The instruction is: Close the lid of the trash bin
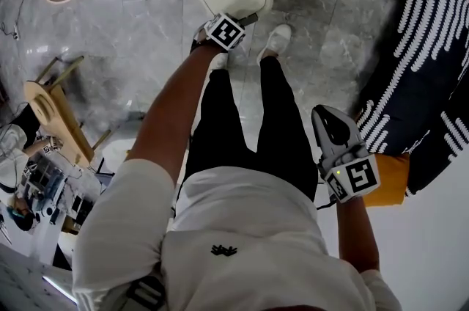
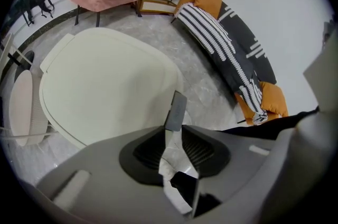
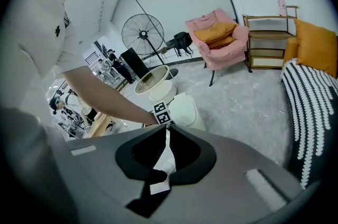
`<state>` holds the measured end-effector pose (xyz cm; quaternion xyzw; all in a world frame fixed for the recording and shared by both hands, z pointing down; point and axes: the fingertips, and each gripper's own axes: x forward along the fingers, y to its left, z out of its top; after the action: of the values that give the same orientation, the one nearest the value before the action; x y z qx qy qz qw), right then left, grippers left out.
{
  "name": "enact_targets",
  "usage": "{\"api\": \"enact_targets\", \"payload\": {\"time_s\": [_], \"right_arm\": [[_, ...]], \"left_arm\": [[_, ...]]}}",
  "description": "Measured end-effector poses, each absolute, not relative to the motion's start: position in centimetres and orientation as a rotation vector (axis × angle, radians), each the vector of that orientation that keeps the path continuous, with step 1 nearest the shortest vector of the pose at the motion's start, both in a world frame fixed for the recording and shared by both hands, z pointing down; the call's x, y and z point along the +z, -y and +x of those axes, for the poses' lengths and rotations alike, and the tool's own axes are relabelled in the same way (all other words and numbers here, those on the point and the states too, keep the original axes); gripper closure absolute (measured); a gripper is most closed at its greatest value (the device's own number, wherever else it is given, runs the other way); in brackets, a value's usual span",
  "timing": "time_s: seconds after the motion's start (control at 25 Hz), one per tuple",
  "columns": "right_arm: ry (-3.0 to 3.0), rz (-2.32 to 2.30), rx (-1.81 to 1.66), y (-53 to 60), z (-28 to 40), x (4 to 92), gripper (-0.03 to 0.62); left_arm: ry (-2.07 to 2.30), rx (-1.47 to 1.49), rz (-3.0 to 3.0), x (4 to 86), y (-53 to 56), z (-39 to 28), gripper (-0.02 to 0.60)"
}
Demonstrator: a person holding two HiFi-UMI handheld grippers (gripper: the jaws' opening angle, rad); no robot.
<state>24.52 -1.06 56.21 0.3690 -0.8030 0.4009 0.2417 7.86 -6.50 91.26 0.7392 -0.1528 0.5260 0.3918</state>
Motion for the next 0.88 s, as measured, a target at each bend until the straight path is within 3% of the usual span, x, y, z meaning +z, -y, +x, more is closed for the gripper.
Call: {"api": "enact_targets", "payload": {"time_s": [0.88], "right_arm": [[2.264, 1.021, 1.021, 3.0, 21.1, 53.6, 0.574]], "left_arm": [[0.426, 1.35, 1.941, 86.6, 7.8, 5.0, 0.413]]}}
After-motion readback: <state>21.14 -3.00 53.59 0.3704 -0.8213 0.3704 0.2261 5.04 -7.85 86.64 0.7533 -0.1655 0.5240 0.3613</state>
